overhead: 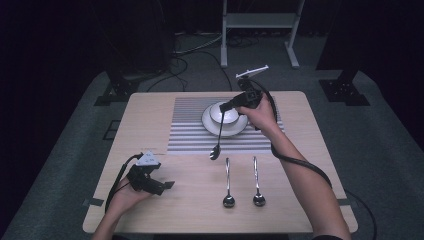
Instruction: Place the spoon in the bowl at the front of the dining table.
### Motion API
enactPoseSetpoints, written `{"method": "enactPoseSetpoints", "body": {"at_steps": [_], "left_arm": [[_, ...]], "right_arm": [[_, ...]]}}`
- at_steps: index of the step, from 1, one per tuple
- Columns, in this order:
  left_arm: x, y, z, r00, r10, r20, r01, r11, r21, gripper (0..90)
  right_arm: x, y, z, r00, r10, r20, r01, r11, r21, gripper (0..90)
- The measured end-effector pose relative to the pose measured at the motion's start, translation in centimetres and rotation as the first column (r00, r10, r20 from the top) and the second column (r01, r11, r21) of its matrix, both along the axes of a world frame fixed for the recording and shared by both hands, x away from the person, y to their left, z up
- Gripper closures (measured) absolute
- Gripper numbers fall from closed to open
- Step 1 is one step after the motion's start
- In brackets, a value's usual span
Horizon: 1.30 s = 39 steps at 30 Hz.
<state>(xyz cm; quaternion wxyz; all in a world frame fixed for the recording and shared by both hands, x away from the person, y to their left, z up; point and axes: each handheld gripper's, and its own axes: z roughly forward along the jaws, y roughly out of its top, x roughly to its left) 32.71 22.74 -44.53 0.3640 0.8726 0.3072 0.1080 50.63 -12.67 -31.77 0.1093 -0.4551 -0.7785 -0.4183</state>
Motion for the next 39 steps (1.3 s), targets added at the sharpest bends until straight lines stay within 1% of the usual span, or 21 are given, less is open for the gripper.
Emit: {"method": "enactPoseSetpoints", "body": {"at_steps": [3,9,16,23,30,39], "left_arm": [[-0.1,-0.1,0.0,1.0,-0.003,0.003,0.003,1.0,0.003,8.7],[-0.1,-0.1,0.1,1.0,-0.002,0.006,0.002,1.0,0.003,8.7],[0.0,-0.1,0.1,1.0,-0.002,0.004,0.002,1.0,0.005,8.7],[0.0,0.0,0.1,1.0,-0.001,0.006,0.001,1.0,0.002,8.7],[-0.1,0.0,0.1,1.0,0.004,0.005,-0.004,1.0,-0.003,8.8],[-0.1,0.1,0.1,1.0,0.002,0.006,-0.002,1.0,-0.006,8.7]], "right_arm": [[0.3,-0.2,0.2,0.9999,-0.016,0.006,0.016,1.0,0.008,88.4],[0.9,-0.8,0.6,0.9984,-0.054,0.015,0.054,0.999,0.006,88.4],[1.9,-1.6,0.7,0.9932,-0.115,0.02,0.114,0.993,0.009,88.4],[2.8,-2.2,1.2,0.9854,-0.167,0.031,0.167,0.986,0.01,88.4],[3.5,-2.5,1.8,0.9779,-0.205,0.043,0.205,0.979,0.003,88.4],[4.8,-3.2,2.3,0.9623,-0.265,0.062,0.266,0.964,-0.011,88.4]]}}
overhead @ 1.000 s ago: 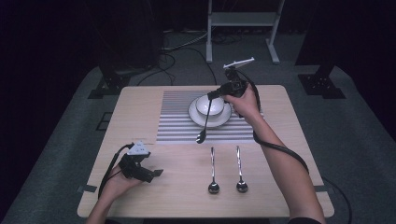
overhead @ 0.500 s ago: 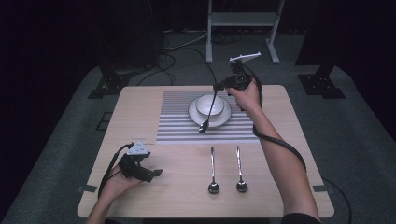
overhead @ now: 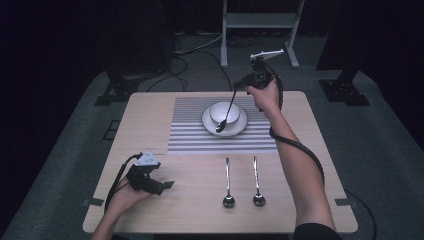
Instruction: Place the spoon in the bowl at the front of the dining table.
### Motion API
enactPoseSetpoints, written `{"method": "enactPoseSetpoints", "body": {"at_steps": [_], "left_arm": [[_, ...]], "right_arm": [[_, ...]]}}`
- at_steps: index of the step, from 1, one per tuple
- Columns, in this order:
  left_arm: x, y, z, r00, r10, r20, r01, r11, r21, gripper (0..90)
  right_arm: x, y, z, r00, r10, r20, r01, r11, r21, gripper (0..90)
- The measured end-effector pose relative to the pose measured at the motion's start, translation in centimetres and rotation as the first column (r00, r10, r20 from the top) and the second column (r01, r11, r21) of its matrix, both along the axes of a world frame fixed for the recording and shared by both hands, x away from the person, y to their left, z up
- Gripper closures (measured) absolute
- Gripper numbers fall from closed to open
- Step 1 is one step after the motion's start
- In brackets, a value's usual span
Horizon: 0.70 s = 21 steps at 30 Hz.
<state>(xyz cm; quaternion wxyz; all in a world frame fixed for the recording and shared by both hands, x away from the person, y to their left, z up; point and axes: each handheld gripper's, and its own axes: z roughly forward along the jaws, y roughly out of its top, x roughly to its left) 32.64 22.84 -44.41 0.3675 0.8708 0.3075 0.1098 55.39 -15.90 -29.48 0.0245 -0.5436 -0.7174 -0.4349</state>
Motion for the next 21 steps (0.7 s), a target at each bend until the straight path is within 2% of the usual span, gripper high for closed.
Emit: {"method": "enactPoseSetpoints", "body": {"at_steps": [5,21], "left_arm": [[0.0,0.0,0.0,1.0,-0.002,0.002,0.002,1.0,-0.001,8.8],[-0.1,0.0,0.0,1.0,-0.006,0.002,0.006,1.0,0.0,8.8]], "right_arm": [[0.7,-0.5,0.1,0.9997,-0.023,0.005,0.023,1.0,0.005,88.4],[2.2,-1.8,-0.5,0.9915,-0.129,0.019,0.129,0.991,-0.034,88.4]]}}
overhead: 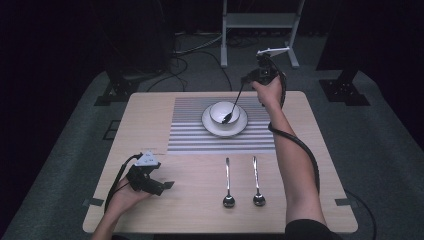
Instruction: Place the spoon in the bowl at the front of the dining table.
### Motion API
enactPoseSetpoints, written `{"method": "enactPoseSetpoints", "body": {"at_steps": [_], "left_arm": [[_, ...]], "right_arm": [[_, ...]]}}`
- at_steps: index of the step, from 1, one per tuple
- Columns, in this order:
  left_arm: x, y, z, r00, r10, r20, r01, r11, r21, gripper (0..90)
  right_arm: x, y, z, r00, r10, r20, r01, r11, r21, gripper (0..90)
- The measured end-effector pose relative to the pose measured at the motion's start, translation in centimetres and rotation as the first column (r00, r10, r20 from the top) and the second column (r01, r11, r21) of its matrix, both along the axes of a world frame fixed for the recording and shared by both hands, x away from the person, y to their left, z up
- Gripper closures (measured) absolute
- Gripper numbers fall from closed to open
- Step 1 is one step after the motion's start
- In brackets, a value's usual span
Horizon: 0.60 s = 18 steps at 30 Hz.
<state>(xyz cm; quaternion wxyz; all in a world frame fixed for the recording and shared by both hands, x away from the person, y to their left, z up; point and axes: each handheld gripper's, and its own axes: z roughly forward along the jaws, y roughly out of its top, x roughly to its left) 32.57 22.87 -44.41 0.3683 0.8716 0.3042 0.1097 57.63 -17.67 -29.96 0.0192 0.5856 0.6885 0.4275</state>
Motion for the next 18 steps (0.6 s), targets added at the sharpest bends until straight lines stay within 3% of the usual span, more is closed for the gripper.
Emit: {"method": "enactPoseSetpoints", "body": {"at_steps": [15,18], "left_arm": [[-0.01,-0.12,-0.05,1.0,-0.001,0.004,0.001,1.0,0.002,8.8],[-0.01,-0.14,-0.08,1.0,-0.002,0.002,0.002,1.0,0.005,8.8]], "right_arm": [[0.43,-0.8,-0.37,0.9969,-0.073,0.03,0.073,0.997,0.014,88.4],[0.43,-0.76,-0.72,0.9961,-0.083,0.028,0.083,0.997,-0.004,88.3]]}}
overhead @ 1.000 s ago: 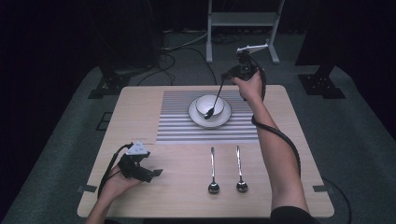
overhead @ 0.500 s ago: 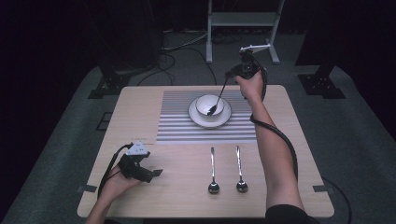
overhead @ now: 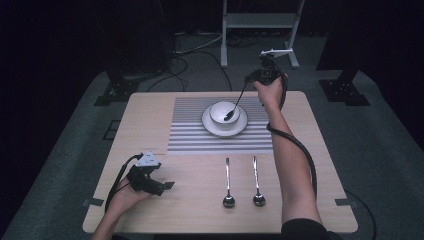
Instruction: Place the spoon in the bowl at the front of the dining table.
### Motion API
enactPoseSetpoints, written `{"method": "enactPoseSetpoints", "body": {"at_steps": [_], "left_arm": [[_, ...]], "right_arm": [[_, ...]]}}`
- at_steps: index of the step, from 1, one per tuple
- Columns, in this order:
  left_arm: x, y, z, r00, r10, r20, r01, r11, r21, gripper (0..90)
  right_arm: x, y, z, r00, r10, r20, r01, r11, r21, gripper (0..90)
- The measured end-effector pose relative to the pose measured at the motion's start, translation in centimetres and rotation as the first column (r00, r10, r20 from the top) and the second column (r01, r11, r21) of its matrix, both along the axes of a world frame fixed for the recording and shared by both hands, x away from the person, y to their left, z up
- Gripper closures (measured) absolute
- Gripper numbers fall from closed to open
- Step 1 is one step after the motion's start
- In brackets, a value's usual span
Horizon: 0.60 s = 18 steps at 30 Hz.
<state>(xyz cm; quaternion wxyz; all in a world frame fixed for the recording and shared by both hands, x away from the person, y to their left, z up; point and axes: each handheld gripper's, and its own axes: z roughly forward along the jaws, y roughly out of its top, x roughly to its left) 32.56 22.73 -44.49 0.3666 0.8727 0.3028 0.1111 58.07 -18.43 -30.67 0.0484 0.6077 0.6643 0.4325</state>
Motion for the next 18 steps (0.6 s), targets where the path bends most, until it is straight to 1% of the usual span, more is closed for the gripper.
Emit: {"method": "enactPoseSetpoints", "body": {"at_steps": [6,7,9,11,15,18], "left_arm": [[0.0,-0.1,-0.1,1.0,-0.003,-0.002,0.003,1.0,0.004,8.8],[0.0,-0.1,-0.1,1.0,-0.003,-0.002,0.003,1.0,0.003,8.8],[0.0,-0.1,-0.1,1.0,-0.002,0.0,0.002,1.0,0.003,8.8],[0.0,-0.1,-0.1,1.0,-0.002,-0.002,0.002,1.0,0.003,8.8],[0.0,-0.2,-0.1,1.0,-0.005,-0.001,0.005,1.0,0.003,8.8],[0.0,-0.2,-0.1,1.0,-0.005,0.0,0.005,1.0,0.006,8.8]], "right_arm": [[0.0,-0.1,-0.8,1.0,-0.009,0.002,0.009,1.0,-0.006,88.2],[0.0,-0.1,-0.9,0.9999,-0.008,-0.008,0.008,1.0,-0.011,88.2],[0.0,-0.1,-1.2,0.9999,-0.004,-0.01,0.004,1.0,-0.018,88.2],[0.0,-0.1,-1.6,0.9997,0.002,-0.026,-0.002,1.0,-0.021,88.1],[-0.1,0.3,-2.6,0.9984,0.01,-0.056,-0.014,0.998,-0.063,87.1],[-0.1,0.4,-3.0,0.9973,0.022,-0.07,-0.026,0.998,-0.061,86.9]]}}
